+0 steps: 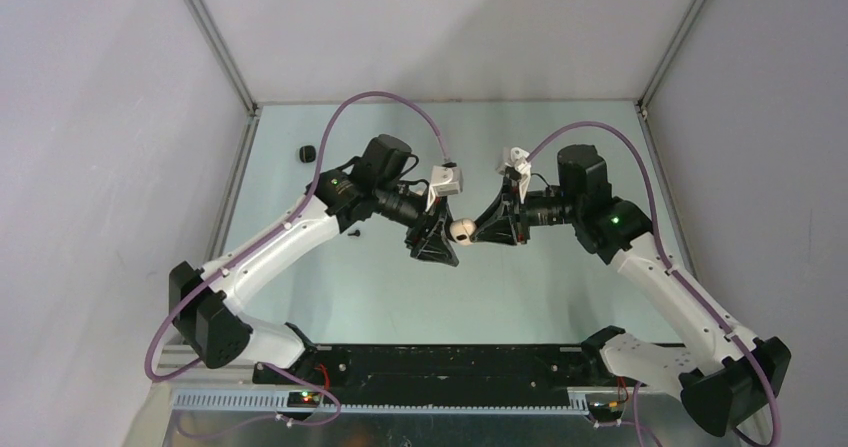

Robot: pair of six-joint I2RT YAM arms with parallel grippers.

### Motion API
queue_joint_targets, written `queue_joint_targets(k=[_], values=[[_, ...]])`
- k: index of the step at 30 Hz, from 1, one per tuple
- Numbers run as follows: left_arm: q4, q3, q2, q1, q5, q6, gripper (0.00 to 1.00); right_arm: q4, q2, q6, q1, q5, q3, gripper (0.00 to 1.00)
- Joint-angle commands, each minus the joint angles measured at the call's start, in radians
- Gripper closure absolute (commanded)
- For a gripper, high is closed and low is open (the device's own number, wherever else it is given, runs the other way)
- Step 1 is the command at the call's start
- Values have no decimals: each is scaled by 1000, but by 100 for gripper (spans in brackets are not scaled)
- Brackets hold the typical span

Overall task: Insert the wireless bluetooth earbuds into the charging case
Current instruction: Pass from the right arm to the left

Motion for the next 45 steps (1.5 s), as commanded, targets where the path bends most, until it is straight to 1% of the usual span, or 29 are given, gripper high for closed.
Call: queue_joint_targets(k=[1, 5, 9, 14, 21, 25, 29, 30, 31, 34, 38, 39, 40, 41, 42, 43, 44, 45], values=[[21, 53, -1, -6, 13, -8, 35, 34, -21, -27, 3, 18, -3, 100], [24, 57, 7, -7, 18, -18, 41, 31, -16, -35, 11, 21, -3, 100], [30, 58, 10, -7, 14, -24, 45, 21, -15, -49, 19, 17, -4, 100], [36, 57, 13, -7, 17, -29, 45, 13, -10, -56, 26, 4, -4, 100], [37, 56, 12, -7, 25, -31, 53, 6, -3, -69, 37, 19, -3, 100], [36, 58, 12, -7, 26, -32, 53, -4, 4, -81, 46, 29, -3, 100], [36, 57, 13, -8, 25, -30, 61, -5, 6, -86, 51, 40, -3, 100], [35, 57, 12, -8, 26, -30, 67, -5, 7, -89, 51, 43, -4, 100], [33, 57, 13, -8, 26, -27, 69, -7, 6, -90, 53, 45, -4, 100], [30, 57, 13, -10, 21, -22, 81, -9, 6, -94, 55, 48, -2, 100], [25, 56, 13, -14, 15, -15, 91, -8, 3, -98, 54, 50, -3, 100], [23, 54, 13, -14, 14, -11, 92, -7, 1, -98, 54, 50, -3, 97], [21, 55, 13, -17, 13, -9, 97, -7, 1, -98, 54, 52, -3, 91], [18, 55, 13, -17, 13, -5, 99, -6, -1, -99, 55, 57, -3, 87], [13, 55, 13, -18, 13, -1, 100, -6, -2, -100, 54, 61, -2, 78], [12, 54, 12, -19, 17, 5, 100, -5, -4, -102, 53, 69, -2, 74], [9, 53, 10, -19, 18, 7, 100, -5, -6, -105, 49, 73, -2, 67], [7, 52, 9, -20, 21, 12, 100, -6, -8, -108, 47, 79, -2, 65]])
